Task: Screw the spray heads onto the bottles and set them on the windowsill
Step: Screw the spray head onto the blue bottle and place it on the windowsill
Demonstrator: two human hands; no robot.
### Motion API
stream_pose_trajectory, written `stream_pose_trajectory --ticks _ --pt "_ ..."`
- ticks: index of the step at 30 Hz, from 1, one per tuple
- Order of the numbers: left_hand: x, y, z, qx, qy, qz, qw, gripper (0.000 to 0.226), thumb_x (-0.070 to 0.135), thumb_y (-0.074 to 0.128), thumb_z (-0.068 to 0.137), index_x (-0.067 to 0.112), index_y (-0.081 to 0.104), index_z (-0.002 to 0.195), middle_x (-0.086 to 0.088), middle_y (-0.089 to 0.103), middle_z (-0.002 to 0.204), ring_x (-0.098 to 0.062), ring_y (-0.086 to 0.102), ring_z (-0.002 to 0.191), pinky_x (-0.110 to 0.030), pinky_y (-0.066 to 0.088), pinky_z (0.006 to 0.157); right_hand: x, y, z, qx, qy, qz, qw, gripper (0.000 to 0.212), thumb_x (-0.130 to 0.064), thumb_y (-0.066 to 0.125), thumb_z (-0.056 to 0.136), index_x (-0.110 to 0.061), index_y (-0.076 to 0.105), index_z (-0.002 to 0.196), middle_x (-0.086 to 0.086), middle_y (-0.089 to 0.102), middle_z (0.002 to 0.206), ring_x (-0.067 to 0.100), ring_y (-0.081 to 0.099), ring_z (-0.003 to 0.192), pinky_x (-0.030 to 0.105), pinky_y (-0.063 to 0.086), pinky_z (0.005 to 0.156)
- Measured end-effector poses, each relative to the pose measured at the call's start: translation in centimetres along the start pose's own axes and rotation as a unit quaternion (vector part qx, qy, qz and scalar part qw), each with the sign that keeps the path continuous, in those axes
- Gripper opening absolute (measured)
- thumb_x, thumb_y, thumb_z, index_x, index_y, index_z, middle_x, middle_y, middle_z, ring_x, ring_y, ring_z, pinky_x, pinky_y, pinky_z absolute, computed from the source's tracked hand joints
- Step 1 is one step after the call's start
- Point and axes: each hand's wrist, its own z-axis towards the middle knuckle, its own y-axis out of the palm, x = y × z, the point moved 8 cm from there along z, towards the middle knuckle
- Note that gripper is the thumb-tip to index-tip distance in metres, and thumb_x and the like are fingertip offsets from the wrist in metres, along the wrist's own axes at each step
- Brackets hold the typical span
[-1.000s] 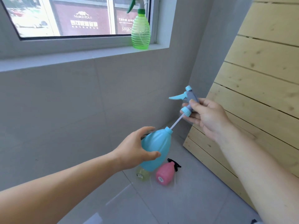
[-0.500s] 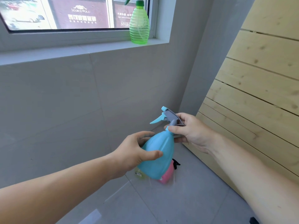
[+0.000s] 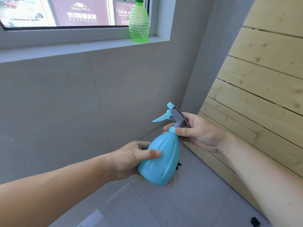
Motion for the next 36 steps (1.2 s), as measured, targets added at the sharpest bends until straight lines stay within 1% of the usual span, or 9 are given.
stream_pose_trajectory --ticks 5,9,13,19,23,25,28,31,36 --pt "-0.3 0.2 -0.2 -0.016 -0.006 -0.022 1.0 0.068 0.034 0.085 0.066 0.012 0.069 0.128 -0.009 0.077 0.113 -0.026 0.075 0.094 -0.038 0.061 0.078 0.1 -0.1 0.2 0.012 -0.014 -0.04 0.999 0.048 0.0 0.069 0.087 -0.009 0.055 0.131 0.011 0.071 0.115 0.026 0.07 0.105 0.032 0.058 0.083" --pt "-0.1 0.3 0.5 0.044 -0.026 0.009 0.999 0.09 0.031 0.095 0.055 0.014 0.056 0.134 -0.008 0.077 0.121 -0.028 0.079 0.101 -0.043 0.063 0.077 1.2 -1.6 1.0 0.157 -0.012 -0.174 0.972 0.094 -0.035 0.085 0.068 -0.024 0.038 0.149 0.007 0.062 0.128 0.021 0.07 0.107 0.039 0.06 0.085" --pt "-0.7 1.5 0.5 -0.029 -0.105 0.061 0.992 0.068 0.033 0.087 0.075 0.01 0.063 0.134 -0.012 0.075 0.129 -0.032 0.07 0.124 -0.051 0.053 0.11 1.4 -0.7 1.1 0.145 -0.014 -0.183 0.972 0.058 -0.022 0.078 0.082 -0.027 0.053 0.134 0.008 0.062 0.122 0.019 0.07 0.091 0.035 0.061 0.07" --pt "-0.3 1.9 0.5 -0.048 -0.102 0.046 0.993 0.086 0.064 0.09 0.056 0.019 0.067 0.126 -0.004 0.079 0.112 -0.023 0.077 0.098 -0.044 0.064 0.084 1.2 -0.2 1.3 0.158 -0.052 -0.164 0.972 0.062 -0.015 0.076 0.084 -0.032 0.051 0.138 -0.002 0.063 0.122 0.015 0.069 0.092 0.038 0.062 0.081" --pt "0.2 1.9 0.6 -0.043 -0.096 -0.03 0.994 0.055 0.037 0.07 0.085 0.015 0.063 0.135 -0.01 0.076 0.124 -0.029 0.075 0.107 -0.048 0.062 0.094 0.8 -0.9 1.7 0.173 -0.064 -0.131 0.974 0.067 -0.019 0.078 0.082 -0.036 0.049 0.139 0.005 0.072 0.112 0.014 0.07 0.089 0.03 0.057 0.075" --pt "0.3 1.9 0.4 -0.053 -0.099 -0.075 0.991 0.053 0.024 0.063 0.087 0.011 0.061 0.138 -0.015 0.075 0.125 -0.035 0.075 0.106 -0.047 0.063 0.085 0.8 -1.0 1.6 0.174 -0.056 -0.115 0.976 0.061 -0.017 0.077 0.084 -0.035 0.053 0.136 0.008 0.075 0.106 0.02 0.073 0.09 0.025 0.054 0.068" --pt "0.7 1.3 0.4 -0.022 -0.081 -0.014 0.996 0.059 0.032 0.078 0.08 0.017 0.061 0.135 -0.012 0.075 0.128 -0.034 0.074 0.115 -0.055 0.06 0.096 0.8 -1.0 1.4 0.173 -0.053 -0.083 0.98 0.059 -0.015 0.076 0.085 -0.033 0.054 0.137 0.011 0.076 0.106 0.023 0.073 0.093 0.022 0.053 0.063" --pt "0.9 1.5 0.7 -0.001 -0.073 0.077 0.994 0.063 0.047 0.083 0.073 0.026 0.065 0.129 -0.007 0.076 0.127 -0.029 0.071 0.122 -0.054 0.052 0.108 1.0 -0.6 1.6 0.167 -0.055 -0.073 0.982 0.058 -0.012 0.077 0.083 -0.035 0.057 0.133 0.01 0.077 0.106 0.03 0.073 0.101 0.028 0.056 0.07" --pt "0.5 1.3 1.0 -0.006 -0.092 -0.037 0.995 0.062 0.04 0.068 0.079 0.018 0.064 0.137 -0.01 0.072 0.135 -0.034 0.066 0.129 -0.052 0.051 0.11 0.5 -0.5 1.5 0.172 -0.076 -0.082 0.979 0.064 -0.01 0.078 0.081 -0.036 0.056 0.135 0.01 0.077 0.105 0.034 0.07 0.108 0.042 0.056 0.094"
